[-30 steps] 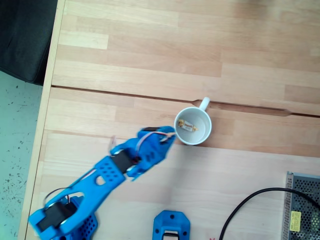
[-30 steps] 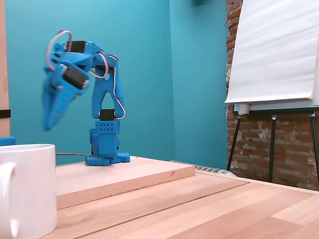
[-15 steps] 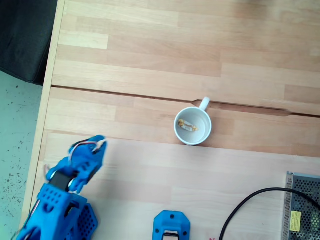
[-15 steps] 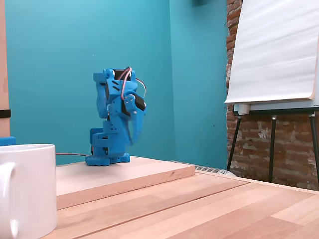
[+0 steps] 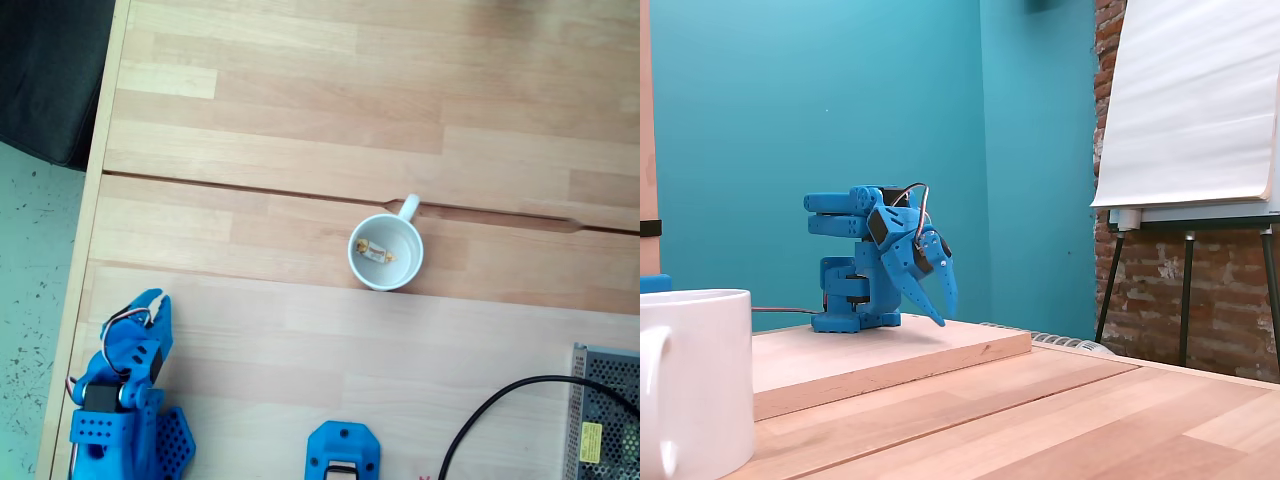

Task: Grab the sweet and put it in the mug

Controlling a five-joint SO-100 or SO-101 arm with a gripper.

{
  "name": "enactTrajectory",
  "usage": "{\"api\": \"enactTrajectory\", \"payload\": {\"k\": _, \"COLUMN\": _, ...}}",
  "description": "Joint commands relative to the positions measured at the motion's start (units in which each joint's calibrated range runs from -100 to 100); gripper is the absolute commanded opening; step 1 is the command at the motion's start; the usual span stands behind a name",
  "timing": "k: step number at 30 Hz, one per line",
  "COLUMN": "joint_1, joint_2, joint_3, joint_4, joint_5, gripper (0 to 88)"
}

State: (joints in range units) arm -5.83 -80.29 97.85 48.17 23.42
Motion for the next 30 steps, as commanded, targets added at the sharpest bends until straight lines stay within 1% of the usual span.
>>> {"api": "enactTrajectory", "payload": {"k": 1, "joint_1": -0.7, "joint_2": -1.6, "joint_3": 1.4, "joint_4": 0.1, "joint_5": 2.6, "gripper": 3.3}}
{"api": "enactTrajectory", "payload": {"k": 8, "joint_1": -0.8, "joint_2": -1.7, "joint_3": 2.2, "joint_4": 0.2, "joint_5": 6.8, "gripper": 3.3}}
{"api": "enactTrajectory", "payload": {"k": 16, "joint_1": -0.7, "joint_2": -1.3, "joint_3": 2.2, "joint_4": 1.3, "joint_5": 9.2, "gripper": 3.3}}
{"api": "enactTrajectory", "payload": {"k": 19, "joint_1": -0.8, "joint_2": -1.5, "joint_3": 2.2, "joint_4": 3.4, "joint_5": 9.7, "gripper": 3.4}}
{"api": "enactTrajectory", "payload": {"k": 30, "joint_1": -0.9, "joint_2": -1.5, "joint_3": 2.2, "joint_4": 4.1, "joint_5": 9.8, "gripper": 3.4}}
